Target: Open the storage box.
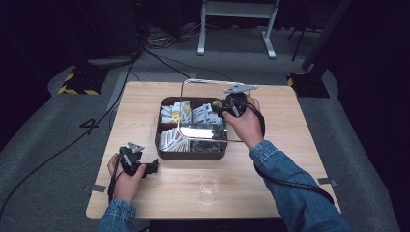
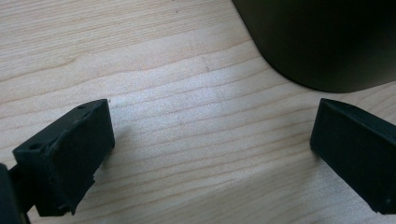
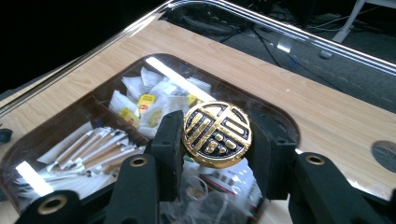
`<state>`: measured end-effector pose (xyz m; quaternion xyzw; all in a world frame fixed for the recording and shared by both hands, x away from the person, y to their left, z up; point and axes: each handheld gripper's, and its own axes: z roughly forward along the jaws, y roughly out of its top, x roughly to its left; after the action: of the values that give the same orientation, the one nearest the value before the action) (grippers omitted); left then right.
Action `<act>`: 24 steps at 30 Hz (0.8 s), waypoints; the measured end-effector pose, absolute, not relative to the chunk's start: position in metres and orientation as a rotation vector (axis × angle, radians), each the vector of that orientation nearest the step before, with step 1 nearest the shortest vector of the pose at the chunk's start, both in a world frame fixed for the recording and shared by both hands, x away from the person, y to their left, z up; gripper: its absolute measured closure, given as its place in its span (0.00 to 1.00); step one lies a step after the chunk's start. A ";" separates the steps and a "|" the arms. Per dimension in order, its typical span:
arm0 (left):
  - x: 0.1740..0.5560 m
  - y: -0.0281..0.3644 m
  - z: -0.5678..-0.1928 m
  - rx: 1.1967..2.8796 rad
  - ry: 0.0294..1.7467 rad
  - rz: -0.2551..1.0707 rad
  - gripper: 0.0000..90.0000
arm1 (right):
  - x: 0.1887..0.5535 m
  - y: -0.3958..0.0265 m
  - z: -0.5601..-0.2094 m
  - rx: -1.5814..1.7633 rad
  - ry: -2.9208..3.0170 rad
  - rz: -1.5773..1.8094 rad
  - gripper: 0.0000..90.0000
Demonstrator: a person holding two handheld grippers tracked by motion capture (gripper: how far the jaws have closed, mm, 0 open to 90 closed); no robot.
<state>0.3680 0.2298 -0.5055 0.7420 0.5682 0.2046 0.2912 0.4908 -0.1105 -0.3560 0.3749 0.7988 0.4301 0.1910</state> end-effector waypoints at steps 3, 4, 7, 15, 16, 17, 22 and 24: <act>0.368 0.230 -0.505 1.978 1.515 0.546 0.00 | 0.490 -0.117 -0.355 1.054 2.236 1.204 0.65; 0.368 0.230 -0.505 1.978 1.515 0.546 0.00 | 0.489 -0.120 -0.354 1.055 2.232 1.201 0.65; 0.368 0.230 -0.505 1.979 1.515 0.545 0.00 | 0.487 -0.130 -0.351 1.053 2.224 1.193 0.65; 0.368 0.230 -0.505 1.981 1.515 0.545 0.00 | 0.485 -0.159 -0.346 1.085 2.212 1.181 0.65; 0.368 0.230 -0.505 1.982 1.514 0.545 0.00 | 0.485 -0.163 -0.346 1.086 2.210 1.176 0.65; 0.368 0.230 -0.505 1.982 1.514 0.545 0.00 | 0.485 -0.166 -0.345 1.089 2.208 1.172 0.65; 0.368 0.230 -0.505 1.984 1.510 0.540 0.00 | 0.486 -0.189 -0.346 1.128 2.183 1.159 0.66; 0.368 0.231 -0.505 1.987 1.509 0.539 0.00 | 0.487 -0.196 -0.348 1.140 2.177 1.160 0.65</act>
<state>0.3676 0.2306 -0.5053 0.7450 0.5655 0.2022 0.2902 0.4866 -0.1964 -0.3480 0.4102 0.7831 0.4172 0.2107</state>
